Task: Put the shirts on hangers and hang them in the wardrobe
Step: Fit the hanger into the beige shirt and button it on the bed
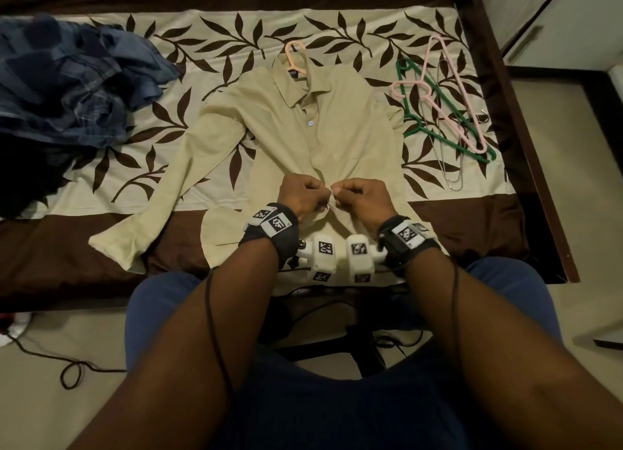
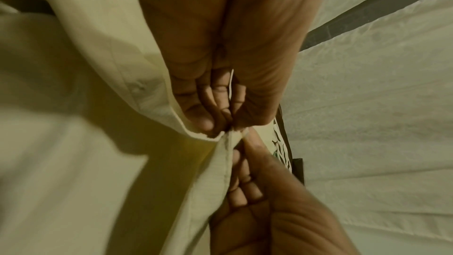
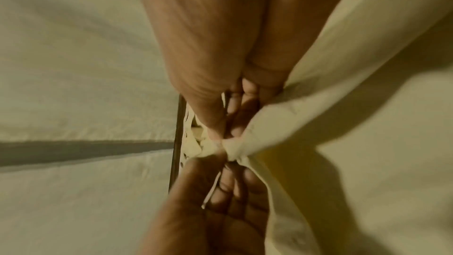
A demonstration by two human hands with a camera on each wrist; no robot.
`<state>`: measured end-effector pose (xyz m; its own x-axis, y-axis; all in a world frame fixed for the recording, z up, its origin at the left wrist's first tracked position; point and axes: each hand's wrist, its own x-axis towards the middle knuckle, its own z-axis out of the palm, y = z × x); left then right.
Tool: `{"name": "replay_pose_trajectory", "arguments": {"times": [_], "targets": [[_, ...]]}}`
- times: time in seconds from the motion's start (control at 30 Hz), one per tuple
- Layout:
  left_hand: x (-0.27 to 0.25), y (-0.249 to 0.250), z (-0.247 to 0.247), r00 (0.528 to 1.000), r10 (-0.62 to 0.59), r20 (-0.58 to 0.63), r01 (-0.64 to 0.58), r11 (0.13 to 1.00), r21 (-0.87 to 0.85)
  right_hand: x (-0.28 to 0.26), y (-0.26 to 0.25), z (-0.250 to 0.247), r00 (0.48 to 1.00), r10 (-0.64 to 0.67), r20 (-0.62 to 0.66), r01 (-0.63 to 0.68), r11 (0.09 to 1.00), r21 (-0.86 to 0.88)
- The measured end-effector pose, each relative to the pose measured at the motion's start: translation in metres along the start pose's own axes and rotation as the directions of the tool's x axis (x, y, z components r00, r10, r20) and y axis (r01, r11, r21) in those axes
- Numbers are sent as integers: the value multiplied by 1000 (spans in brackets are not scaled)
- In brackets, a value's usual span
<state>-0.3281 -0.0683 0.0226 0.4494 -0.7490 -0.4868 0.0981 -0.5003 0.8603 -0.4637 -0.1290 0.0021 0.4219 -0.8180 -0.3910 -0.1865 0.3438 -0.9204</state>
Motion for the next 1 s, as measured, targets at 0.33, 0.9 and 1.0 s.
{"name": "replay_pose_trajectory", "arguments": {"times": [0.33, 0.9, 1.0], "targets": [[-1, -27, -21, 994, 80, 68, -98, 940, 327, -12, 2, -26, 975, -7, 220, 175, 632, -755], [-56, -51, -29, 889, 373, 265, -330, 122, 936, -53, 30, -29, 960, -126, 249, 277, 313, -909], [-60, -59, -19, 945, 306, 111, -232, 393, 890, -60, 31, -26, 978, -146, 150, 205, 534, -820]]}}
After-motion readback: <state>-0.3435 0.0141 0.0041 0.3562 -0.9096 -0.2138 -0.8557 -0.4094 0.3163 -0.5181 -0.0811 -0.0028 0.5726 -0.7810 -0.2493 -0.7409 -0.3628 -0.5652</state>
